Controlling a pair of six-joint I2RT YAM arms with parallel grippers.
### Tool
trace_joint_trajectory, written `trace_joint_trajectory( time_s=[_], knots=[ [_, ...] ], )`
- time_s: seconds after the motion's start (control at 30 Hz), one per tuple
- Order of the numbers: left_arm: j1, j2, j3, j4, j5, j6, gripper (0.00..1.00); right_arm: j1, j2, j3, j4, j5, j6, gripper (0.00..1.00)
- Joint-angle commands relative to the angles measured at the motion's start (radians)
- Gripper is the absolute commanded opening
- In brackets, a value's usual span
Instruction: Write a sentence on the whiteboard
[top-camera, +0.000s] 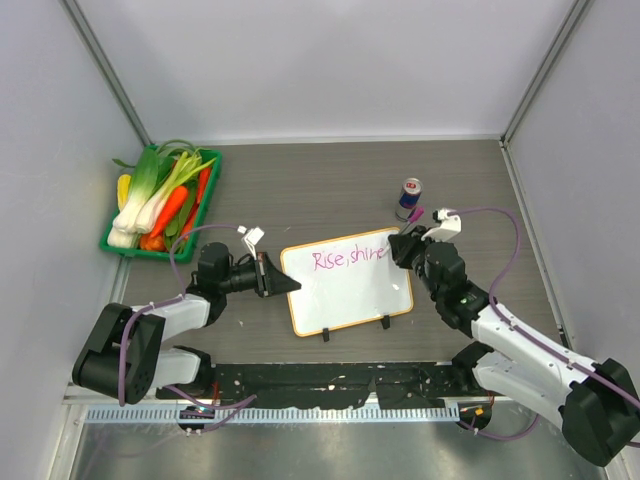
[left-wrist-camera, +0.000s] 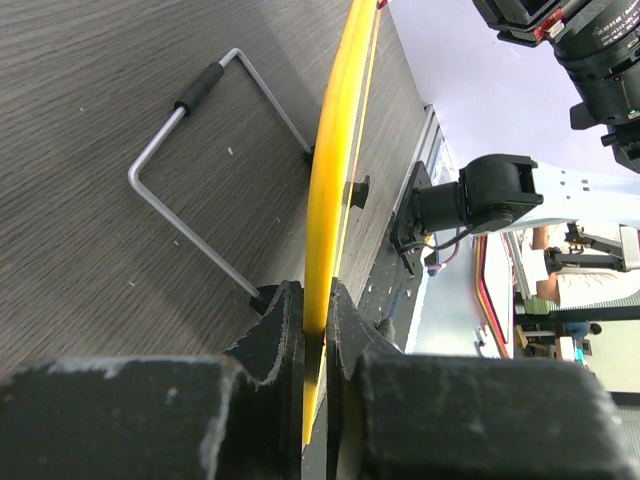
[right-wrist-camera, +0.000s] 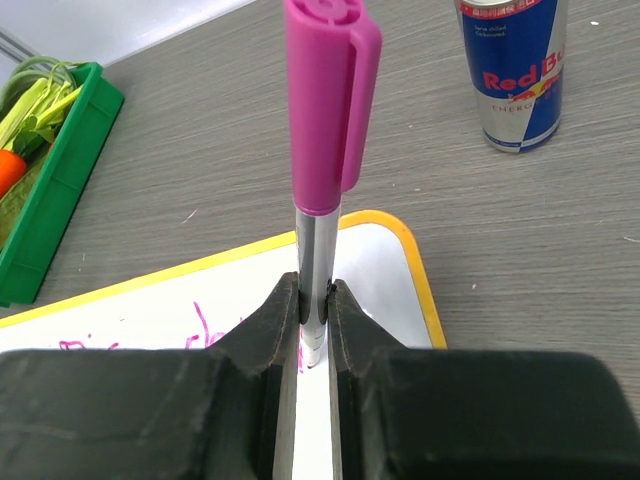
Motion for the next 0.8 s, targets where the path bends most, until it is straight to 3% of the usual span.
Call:
trace_joint_trajectory(
  time_s=[0.0, 0.77],
  knots=[
    [0.0, 0.015, 0.004, -0.054, -0.09, 0.071, 0.0, -0.002, -0.015, -0.014, -0.049, 0.039, -0.008, 0.01],
    [0.0, 0.007, 0.004, -0.06, -0.095, 0.072, 0.0, -0.007, -0.019, 0.06, -0.031, 0.092, -0.022, 0.01]
  ],
)
